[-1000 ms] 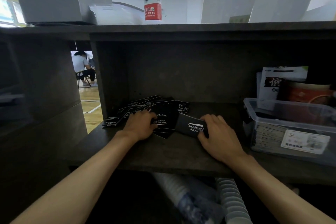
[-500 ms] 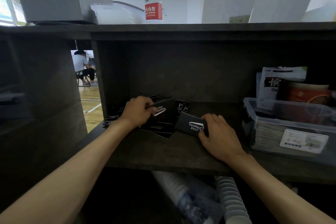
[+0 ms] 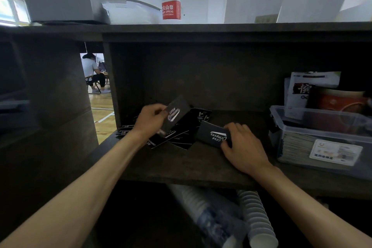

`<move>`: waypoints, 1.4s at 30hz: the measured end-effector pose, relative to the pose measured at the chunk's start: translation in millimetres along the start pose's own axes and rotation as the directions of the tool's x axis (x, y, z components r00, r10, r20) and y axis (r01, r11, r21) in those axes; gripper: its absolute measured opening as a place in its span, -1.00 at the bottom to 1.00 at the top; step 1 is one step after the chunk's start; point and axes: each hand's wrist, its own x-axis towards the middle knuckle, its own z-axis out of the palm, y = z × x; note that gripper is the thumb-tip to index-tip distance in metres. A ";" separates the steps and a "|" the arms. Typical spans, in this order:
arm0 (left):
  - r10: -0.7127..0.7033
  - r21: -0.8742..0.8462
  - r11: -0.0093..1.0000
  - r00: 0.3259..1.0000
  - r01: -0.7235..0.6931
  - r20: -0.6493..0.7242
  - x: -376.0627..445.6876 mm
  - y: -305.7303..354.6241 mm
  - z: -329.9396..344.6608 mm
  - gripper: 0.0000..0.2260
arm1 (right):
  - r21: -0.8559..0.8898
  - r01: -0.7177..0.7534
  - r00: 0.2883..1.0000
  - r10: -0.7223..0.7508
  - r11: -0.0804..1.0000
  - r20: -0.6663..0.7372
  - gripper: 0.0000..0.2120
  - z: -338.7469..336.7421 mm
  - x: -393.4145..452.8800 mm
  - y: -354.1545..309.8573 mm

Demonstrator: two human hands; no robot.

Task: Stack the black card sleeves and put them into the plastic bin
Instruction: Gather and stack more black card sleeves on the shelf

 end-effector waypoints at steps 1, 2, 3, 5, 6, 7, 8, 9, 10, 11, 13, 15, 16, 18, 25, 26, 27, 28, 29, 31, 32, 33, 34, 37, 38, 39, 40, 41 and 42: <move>0.004 -0.117 0.993 1.000 -0.005 -0.010 -2.1 5.7 3.9 -0.87 | 0.000 -0.002 1.000 0.002 1.000 0.002 -0.71 0.4 0.2 0.3; 0.010 -0.205 0.979 1.000 -0.013 -0.019 -4.4 11.4 9.0 -0.81 | 0.000 -0.007 1.000 0.007 1.000 0.006 -0.70 0.5 0.5 0.4; 0.017 -0.265 0.964 1.000 -0.021 -0.019 -6.5 15.7 14.7 -0.72 | 0.000 -0.013 1.000 0.013 1.000 0.012 -0.68 0.3 0.6 0.5; 0.044 -0.272 0.962 0.998 -0.031 0.040 -11.0 17.9 27.6 -0.44 | -0.003 -0.026 0.999 0.026 1.000 0.022 -0.67 0.2 1.0 0.6; 0.054 -0.249 0.968 0.994 -0.030 0.092 -13.8 15.8 35.2 -0.25 | -0.001 -0.029 0.999 0.029 1.000 0.021 -0.68 -0.2 1.0 0.6; 0.066 -0.227 0.973 0.989 -0.034 0.136 -17.2 12.7 42.6 -0.12 | 0.005 -0.028 0.999 0.028 1.000 0.018 -0.70 -0.5 0.8 0.6; 0.077 -0.169 0.984 0.986 -0.051 0.150 -20.9 9.8 49.3 -0.07 | 0.015 -0.024 1.000 0.023 1.000 0.014 -0.74 -0.7 0.8 0.4; 0.089 -0.082 0.993 0.988 -0.079 0.126 -24.4 8.0 55.5 -0.08 | 0.024 -0.021 1.000 0.020 1.000 0.011 -0.76 -1.0 0.8 0.2; 0.095 0.020 0.995 0.992 -0.096 0.078 -27.8 7.4 61.3 -0.12 | 0.030 -0.020 1.000 0.020 0.999 0.007 -0.77 -1.4 0.9 0.1; 0.100 0.101 0.990 0.995 -0.101 0.019 -30.7 7.5 66.5 -0.19 | 0.032 -0.020 1.000 0.020 0.999 0.003 -0.77 -1.4 1.0 0.0; 0.126 0.301 0.949 0.989 -0.097 -0.080 -37.1 7.9 77.1 -0.36 | 0.026 -0.011 1.000 0.011 1.000 -0.009 -0.78 -0.8 2.2 0.0; 0.191 0.585 0.804 0.979 -0.111 -0.077 -44.7 10.4 87.3 -0.51 | 0.021 0.013 1.000 -0.012 1.000 -0.018 -0.77 -1.2 3.0 0.2; 0.223 0.674 0.727 0.973 -0.133 -0.049 -47.5 12.3 90.9 -0.57 | 0.017 0.027 0.999 -0.027 0.999 -0.020 -0.75 -1.7 3.5 0.5; 0.268 0.745 0.638 0.963 -0.194 0.021 -51.0 14.6 93.0 -0.67 | -0.024 0.050 0.999 -0.051 0.998 -0.014 -0.71 -2.8 3.7 1.9; 0.254 0.763 0.619 0.967 -0.186 0.030 -42.2 6.7 52.8 -0.81 | -0.110 -0.009 0.998 0.015 0.994 0.057 -0.72 -0.6 3.3 -6.2; 0.164 0.785 0.608 0.986 -0.118 0.021 -35.6 2.7 42.1 -0.80 | -0.107 -0.012 0.999 0.017 0.994 0.052 -0.74 0.1 2.7 -7.3; 0.056 0.819 0.571 0.998 -0.058 0.032 -29.2 -1.5 33.1 -0.74 | -0.105 -0.018 0.999 0.023 0.994 0.049 -0.75 0.6 2.5 -7.6; -0.041 0.847 0.531 0.998 -0.023 0.053 -23.7 -5.4 25.8 -0.67 | -0.104 -0.026 0.998 0.031 0.994 0.047 -0.75 0.9 2.6 -7.5; -0.104 0.855 0.519 0.992 -0.008 0.072 -19.2 -8.4 20.8 -0.62 | -0.103 -0.035 0.998 0.040 0.994 0.045 -0.75 1.0 2.9 -7.5; -0.132 0.839 0.545 0.987 -0.002 0.089 -12.8 -12.1 16.7 -0.52 | -0.103 -0.046 0.998 0.050 0.994 0.040 -0.74 0.9 3.3 -7.3; -0.131 0.829 0.560 0.988 0.007 0.081 -9.8 -12.8 15.4 -0.46 | -0.107 -0.047 0.998 0.052 0.993 0.040 -0.72 0.9 3.0 -7.4; -0.135 0.811 0.584 0.989 0.025 0.067 -7.2 -12.2 13.8 -0.42 | -0.116 -0.047 0.998 0.052 0.992 0.043 -0.71 0.9 2.9 -7.6; -0.141 0.773 0.633 0.988 0.045 0.058 -5.2 -11.8 11.7 -0.42 | -0.122 -0.047 0.997 0.054 0.991 0.047 -0.70 1.0 2.8 -7.4; -0.054 0.469 0.882 0.998 0.041 0.013 -1.8 -10.6 5.5 -0.81 | -0.123 -0.051 0.997 0.058 0.991 0.055 -0.67 0.1 2.6 -7.3; -0.013 0.344 0.939 0.999 0.024 -0.034 -2.2 -7.7 5.3 -0.88 | -0.120 -0.053 0.997 0.061 0.991 0.057 -0.66 -0.3 2.4 -7.4; 0.014 0.212 0.977 0.996 0.006 -0.092 -2.0 -3.6 7.4 -0.87 | -0.119 -0.057 0.996 0.065 0.991 0.058 -0.66 -0.5 2.3 -7.2; 0.026 0.081 0.997 0.988 -0.014 -0.151 -2.1 2.1 10.6 -0.87 | -0.120 -0.059 0.996 0.066 0.991 0.058 -0.65 -0.7 2.5 -7.0; 0.027 -0.036 0.999 0.979 -0.035 -0.204 -3.3 8.8 14.6 -0.89 | -0.122 -0.059 0.996 0.067 0.991 0.061 -0.64 -0.5 2.6 -7.1; 0.028 -0.126 0.990 0.970 -0.059 -0.240 -5.6 14.9 19.7 -0.90 | -0.122 -0.061 0.996 0.069 0.991 0.063 -0.63 -0.4 2.6 -7.1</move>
